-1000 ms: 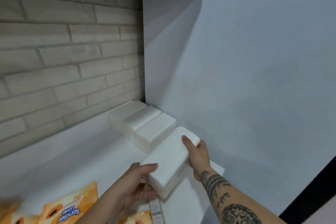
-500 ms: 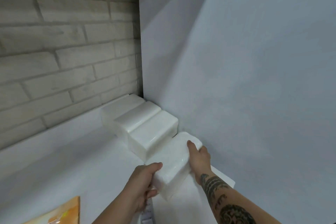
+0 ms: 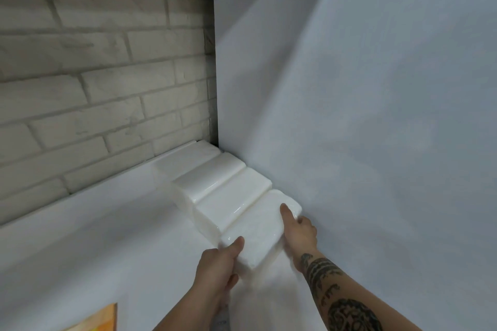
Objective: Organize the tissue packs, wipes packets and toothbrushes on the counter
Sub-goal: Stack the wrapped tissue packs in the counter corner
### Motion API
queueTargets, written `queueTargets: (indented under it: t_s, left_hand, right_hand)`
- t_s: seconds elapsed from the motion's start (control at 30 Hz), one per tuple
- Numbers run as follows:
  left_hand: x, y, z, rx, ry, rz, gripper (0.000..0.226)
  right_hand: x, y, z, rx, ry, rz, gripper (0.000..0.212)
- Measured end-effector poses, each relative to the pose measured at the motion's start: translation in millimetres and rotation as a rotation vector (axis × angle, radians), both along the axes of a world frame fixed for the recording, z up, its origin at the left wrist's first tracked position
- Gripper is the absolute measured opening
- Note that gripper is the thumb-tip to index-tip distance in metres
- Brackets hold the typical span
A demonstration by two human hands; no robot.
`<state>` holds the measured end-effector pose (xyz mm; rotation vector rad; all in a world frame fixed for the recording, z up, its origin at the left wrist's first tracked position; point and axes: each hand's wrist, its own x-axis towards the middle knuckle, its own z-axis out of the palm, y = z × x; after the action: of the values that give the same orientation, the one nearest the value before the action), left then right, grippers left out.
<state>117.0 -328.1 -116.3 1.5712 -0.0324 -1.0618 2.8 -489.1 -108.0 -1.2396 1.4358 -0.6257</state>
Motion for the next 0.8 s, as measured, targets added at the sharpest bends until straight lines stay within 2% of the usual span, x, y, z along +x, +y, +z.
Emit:
queueTargets:
  t_s: [0.13, 0.23, 0.27, 0.37, 0.4, 0.5, 0.6, 0.67, 0.7, 0.8]
  left_hand:
    - [-3.3, -3.5, 7.2, 0.007, -0.019, -0.009, 0.059]
    - [-4.9, -2.8, 10.2, 0.005, -0.04, -0.023, 0.059]
    - [-4.9, -2.2, 10.6, 0.005, -0.048, -0.026, 0.056]
    - [-6.2, 0.0, 13.3, 0.005, -0.06, -0.015, 0.047]
    - [-7.5, 1.8, 16.7, 0.004, -0.064, -0.016, 0.046]
    - [-8.0, 11.6, 28.1, -0.013, -0.084, -0.019, 0.047]
    - [-1.2, 27.6, 37.9, 0.01, -0.198, -0.015, 0.047]
    - [8.0, 41.9, 45.8, 0.031, -0.283, -0.024, 0.039]
    - [13.1, 50.2, 50.9, 0.035, -0.319, -0.031, 0.028]
    - [29.8, 81.0, 68.8, 0.058, -0.406, -0.021, 0.016]
  right_hand:
    - [-0.4, 0.0, 2.2, 0.02, -0.07, -0.021, 0.108]
    - [-1.6, -0.1, 1.6, 0.028, -0.154, -0.034, 0.087]
    - [-3.2, 0.6, 2.5, 0.03, -0.162, -0.027, 0.086]
    - [-8.8, 4.1, 8.3, 0.068, -0.155, 0.009, 0.113]
    - [-11.5, 6.9, 12.0, 0.065, -0.161, 0.025, 0.112]
    - [-18.0, 21.0, 22.5, 0.002, -0.112, 0.02, 0.095]
    - [-18.1, 41.2, 28.5, -0.246, 0.025, 0.027, 0.08]
    - [-12.8, 60.4, 37.1, -0.411, 0.125, 0.12, 0.066]
    - [-8.4, 69.3, 41.2, -0.487, 0.171, 0.18, 0.058]
    - [10.1, 100.1, 61.1, -0.669, 0.193, 0.388, 0.034]
